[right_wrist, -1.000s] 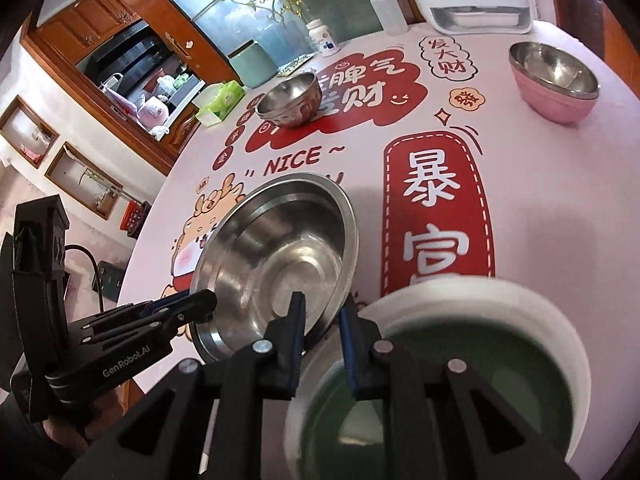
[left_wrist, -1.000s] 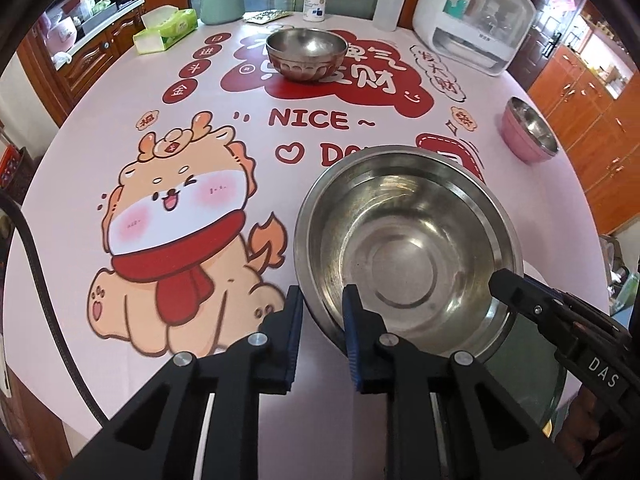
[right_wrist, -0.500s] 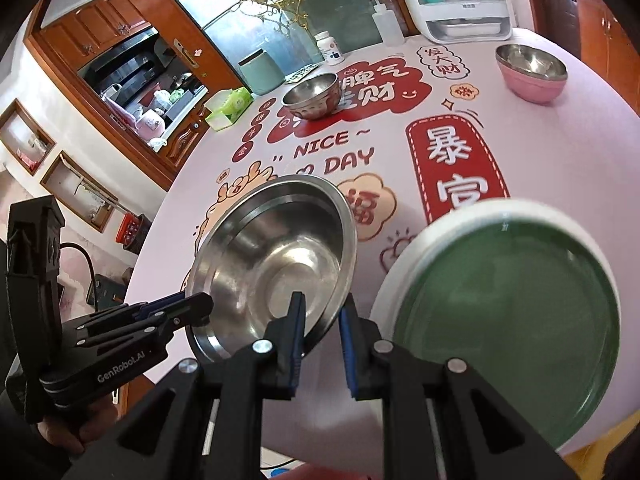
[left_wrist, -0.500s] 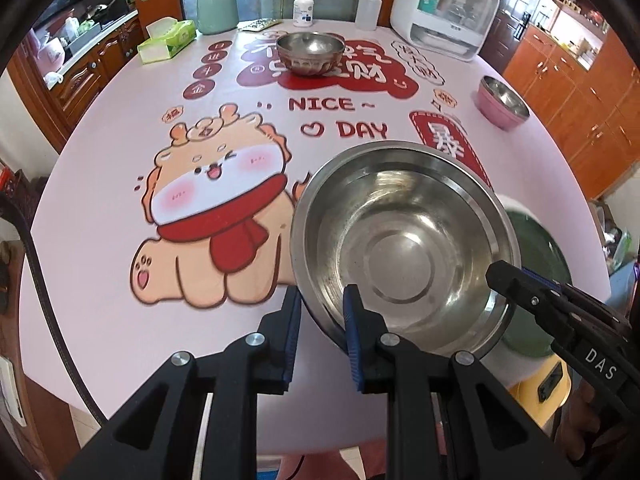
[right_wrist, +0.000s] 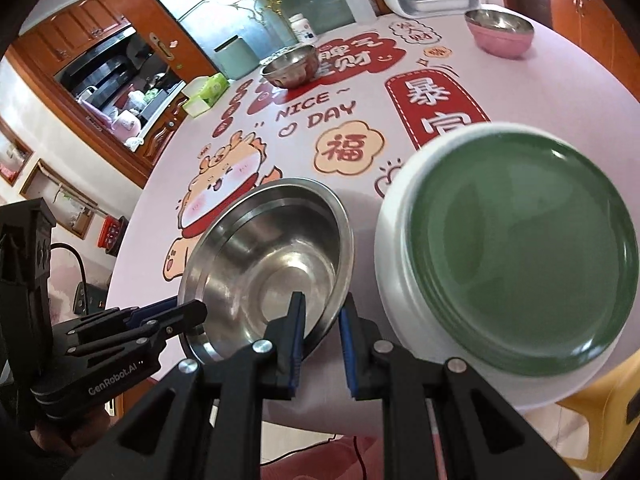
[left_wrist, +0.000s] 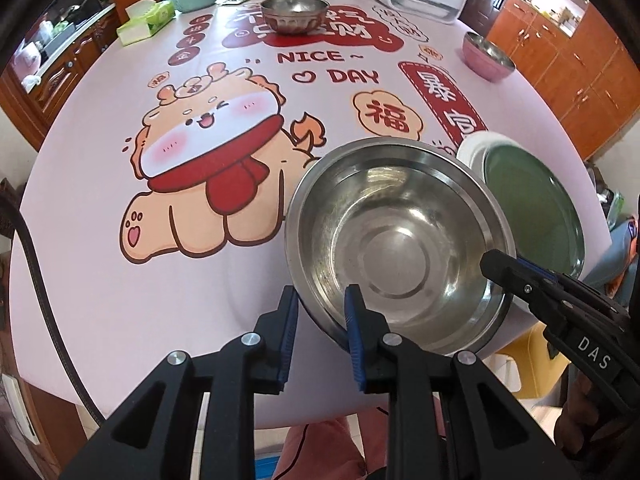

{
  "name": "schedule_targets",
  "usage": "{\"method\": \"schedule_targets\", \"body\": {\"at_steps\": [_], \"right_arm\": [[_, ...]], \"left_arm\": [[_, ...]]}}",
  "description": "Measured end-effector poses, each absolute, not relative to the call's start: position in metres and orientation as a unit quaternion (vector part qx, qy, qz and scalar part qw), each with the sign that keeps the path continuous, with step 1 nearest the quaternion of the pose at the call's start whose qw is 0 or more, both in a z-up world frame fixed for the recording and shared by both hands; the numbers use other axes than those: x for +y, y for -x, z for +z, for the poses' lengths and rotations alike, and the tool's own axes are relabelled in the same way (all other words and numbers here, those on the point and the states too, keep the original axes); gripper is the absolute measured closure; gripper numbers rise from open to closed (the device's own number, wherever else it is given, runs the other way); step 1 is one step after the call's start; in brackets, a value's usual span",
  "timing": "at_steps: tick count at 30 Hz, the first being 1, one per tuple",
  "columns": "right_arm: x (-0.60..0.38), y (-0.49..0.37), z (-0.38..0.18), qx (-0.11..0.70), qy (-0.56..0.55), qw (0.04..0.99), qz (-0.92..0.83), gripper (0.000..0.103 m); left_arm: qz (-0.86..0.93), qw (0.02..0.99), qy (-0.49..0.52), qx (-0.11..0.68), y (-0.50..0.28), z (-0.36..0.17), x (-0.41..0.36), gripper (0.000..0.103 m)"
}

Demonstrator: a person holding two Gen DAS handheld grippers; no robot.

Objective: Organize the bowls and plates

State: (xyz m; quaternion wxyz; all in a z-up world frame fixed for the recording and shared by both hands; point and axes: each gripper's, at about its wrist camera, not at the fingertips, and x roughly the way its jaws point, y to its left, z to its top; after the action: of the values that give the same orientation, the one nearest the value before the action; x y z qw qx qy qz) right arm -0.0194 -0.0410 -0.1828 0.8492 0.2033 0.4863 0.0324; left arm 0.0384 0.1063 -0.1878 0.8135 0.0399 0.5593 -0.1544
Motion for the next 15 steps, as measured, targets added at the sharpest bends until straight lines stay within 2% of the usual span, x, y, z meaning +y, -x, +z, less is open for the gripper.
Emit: {"method": "schedule_targets", "body": {"at_steps": [7, 15], "right_arm": [[-0.043, 0.021, -0.189, 0.491, -0.212, 0.845, 0.014, 0.084], [-0.044, 0.017, -0.191, 0.507, -0.206, 0.837, 0.011, 0.084]], "left_arm": [[-0.169, 0.808, -0.062, 0.56, -0.043, -0.192, 0.099, 0.082], [-0.17, 0.806, -0.076, 0.562, -0.046, -0.194, 0.094, 0.075]]}}
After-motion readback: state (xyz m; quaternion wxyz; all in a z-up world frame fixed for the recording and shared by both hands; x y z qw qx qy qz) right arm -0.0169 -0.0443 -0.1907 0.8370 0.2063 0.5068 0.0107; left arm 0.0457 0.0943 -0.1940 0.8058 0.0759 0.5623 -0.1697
